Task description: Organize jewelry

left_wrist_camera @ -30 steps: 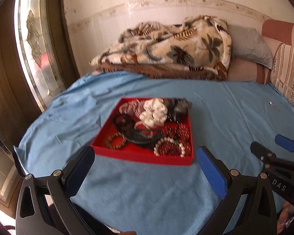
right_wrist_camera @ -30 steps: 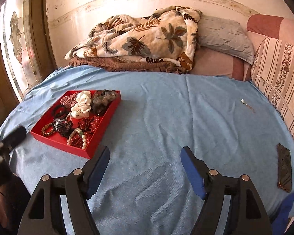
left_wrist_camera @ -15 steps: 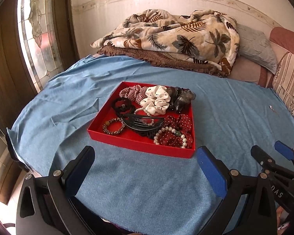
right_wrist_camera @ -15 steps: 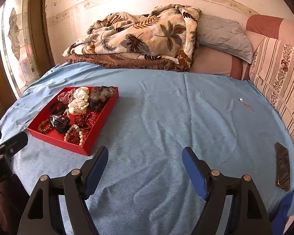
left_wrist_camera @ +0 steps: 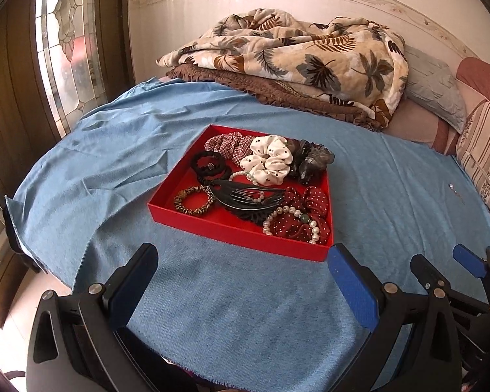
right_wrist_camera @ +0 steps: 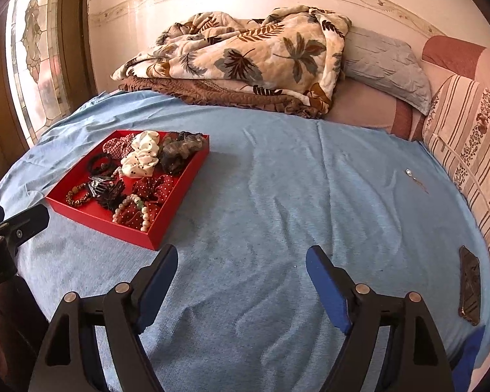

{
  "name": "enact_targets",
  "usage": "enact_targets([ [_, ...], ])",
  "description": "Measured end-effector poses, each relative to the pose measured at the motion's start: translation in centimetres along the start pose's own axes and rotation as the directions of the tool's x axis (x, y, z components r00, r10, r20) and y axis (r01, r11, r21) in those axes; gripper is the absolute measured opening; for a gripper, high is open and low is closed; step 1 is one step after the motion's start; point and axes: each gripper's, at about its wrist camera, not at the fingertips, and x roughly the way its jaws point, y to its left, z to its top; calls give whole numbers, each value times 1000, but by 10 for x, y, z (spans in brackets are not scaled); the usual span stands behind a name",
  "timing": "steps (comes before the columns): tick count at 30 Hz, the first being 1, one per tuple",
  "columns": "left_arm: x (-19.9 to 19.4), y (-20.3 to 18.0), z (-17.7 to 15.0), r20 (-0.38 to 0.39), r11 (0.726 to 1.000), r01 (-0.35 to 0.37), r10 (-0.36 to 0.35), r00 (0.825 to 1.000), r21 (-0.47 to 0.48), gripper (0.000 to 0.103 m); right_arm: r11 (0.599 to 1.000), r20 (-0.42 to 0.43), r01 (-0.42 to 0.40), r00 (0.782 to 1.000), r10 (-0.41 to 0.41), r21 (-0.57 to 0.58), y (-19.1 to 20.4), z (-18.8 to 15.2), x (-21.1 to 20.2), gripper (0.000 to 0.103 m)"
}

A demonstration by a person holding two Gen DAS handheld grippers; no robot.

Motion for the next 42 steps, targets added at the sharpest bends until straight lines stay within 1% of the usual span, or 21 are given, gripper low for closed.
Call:
enact_targets([
  [18,4,1,-4,-11,1000,-3,3,1000,-7,103,1000,48,9,999,-9,2,5,2,-9,85],
  [42,10,5,-13,-22,1000,-7,7,1000,-14,103,1000,44,11,999,-11,2,8,2,-11,88],
])
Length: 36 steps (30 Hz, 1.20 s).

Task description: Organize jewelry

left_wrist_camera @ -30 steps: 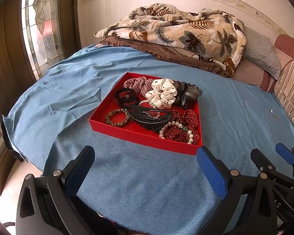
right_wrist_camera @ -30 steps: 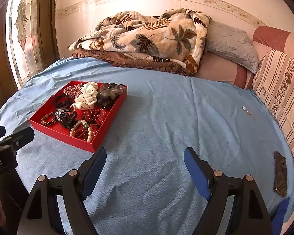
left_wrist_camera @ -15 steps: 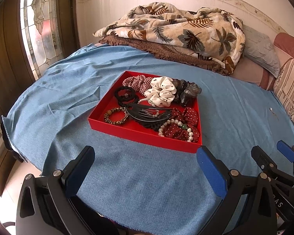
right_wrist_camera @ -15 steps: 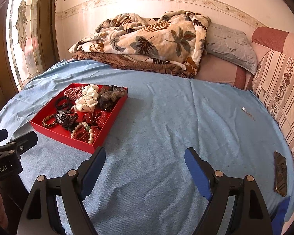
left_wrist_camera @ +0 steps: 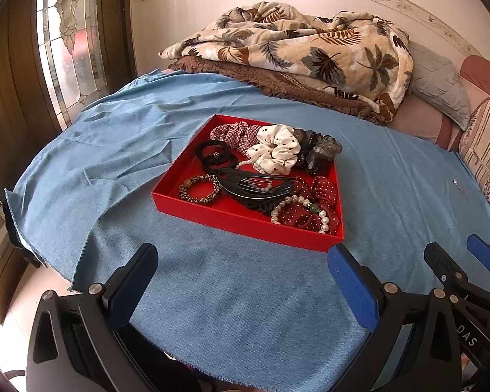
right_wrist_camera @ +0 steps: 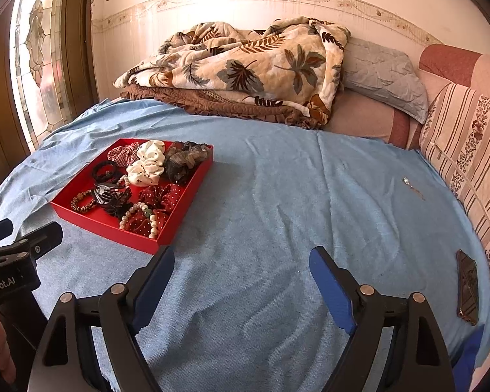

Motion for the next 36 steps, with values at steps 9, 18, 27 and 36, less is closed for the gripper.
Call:
enact_targets([
  [9,0,3,1,-4,1000,4,-4,1000,-2,103,1000,-5,1,1000,-1,-3,2,-1,-1,89],
  [18,1,4,-1,-5,999,44,-44,999,-5,103,1000,-8,-5,1000,5,-11,4,1,0,89],
  [27,4,7,0,-14,997,70,-71,997,-19,103,1000,-1,7,1000,-7,0,1,2,2,89],
  [36,10,13,-1,-29,998,57,-57,998,-21,103,1000,-1,-12,1000,12,-13,1,15,6,90],
])
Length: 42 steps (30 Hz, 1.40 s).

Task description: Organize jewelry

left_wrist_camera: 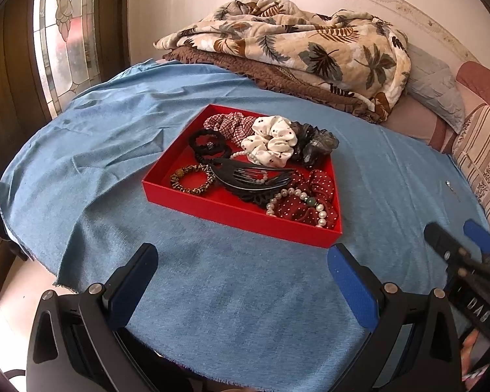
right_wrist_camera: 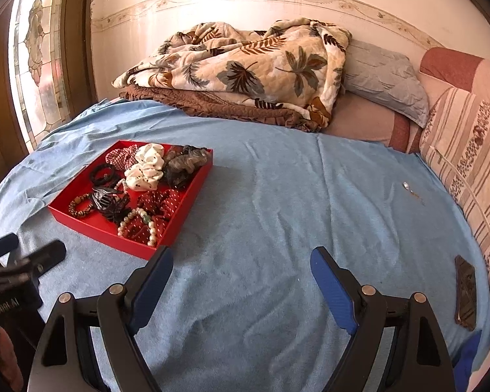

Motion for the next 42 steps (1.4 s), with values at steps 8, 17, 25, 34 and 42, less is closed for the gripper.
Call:
enact_targets([
  [8,1,7,1,2,1000,-30,30,1000,-4,103,999,18,-17,1000,17,-28,14,14,1,92],
  [17,4,13,2,-5,1000,-26,26,1000,-15,103,999,-22,-9,1000,8,-47,18,0,10,93],
  [25,4,11,1,0,1000,-21,21,1000,-15,103,999,-17,-7,1000,6,-46,20,-2,7,93],
  [34,3,12,2,1,1000,-19,19,1000,-18,103,998,-13,-12,1000,12,-58,24,-3,5,93],
  [42,3,12,0,0,1000,-13,13,1000,-26,103,999,-19,-9,1000,8,-46,25,-4,7,93],
])
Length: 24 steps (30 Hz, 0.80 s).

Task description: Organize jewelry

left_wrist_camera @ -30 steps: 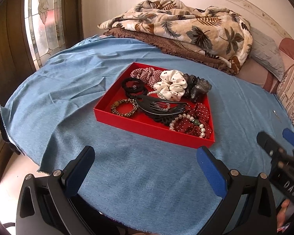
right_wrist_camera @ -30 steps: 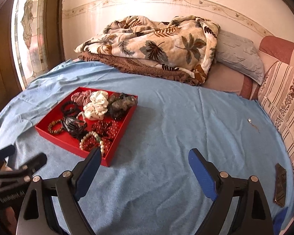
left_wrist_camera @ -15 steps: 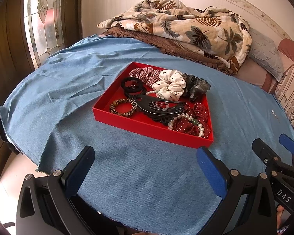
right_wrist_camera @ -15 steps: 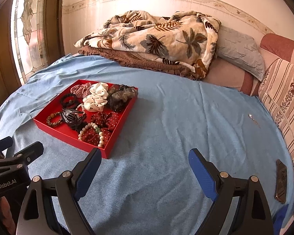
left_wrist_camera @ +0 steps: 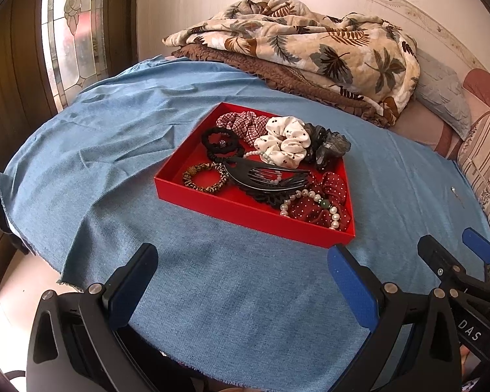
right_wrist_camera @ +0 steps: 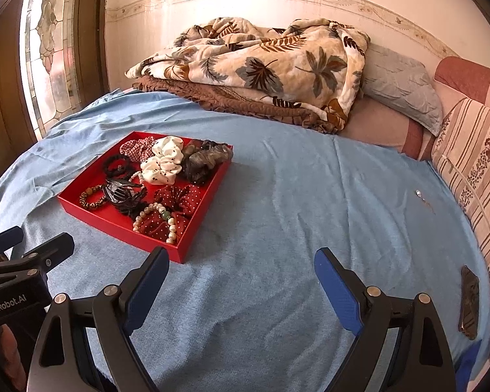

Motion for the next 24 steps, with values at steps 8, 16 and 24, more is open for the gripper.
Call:
enact_targets([
  [8,2,2,-1,-9,1000,-1,1,1000,-3,103,1000,1,3,1000,-3,3,-1,-1,-1,93],
  [16,3,3,0,-8,1000,-2,2,1000,-7,103,1000,7,4,1000,-4,-15,2,-1,-2,93],
  [24,2,17,1,-6,999,-20,20,1000,-38,103,997,40,13,999,-10,-77,18,7,-5,93],
])
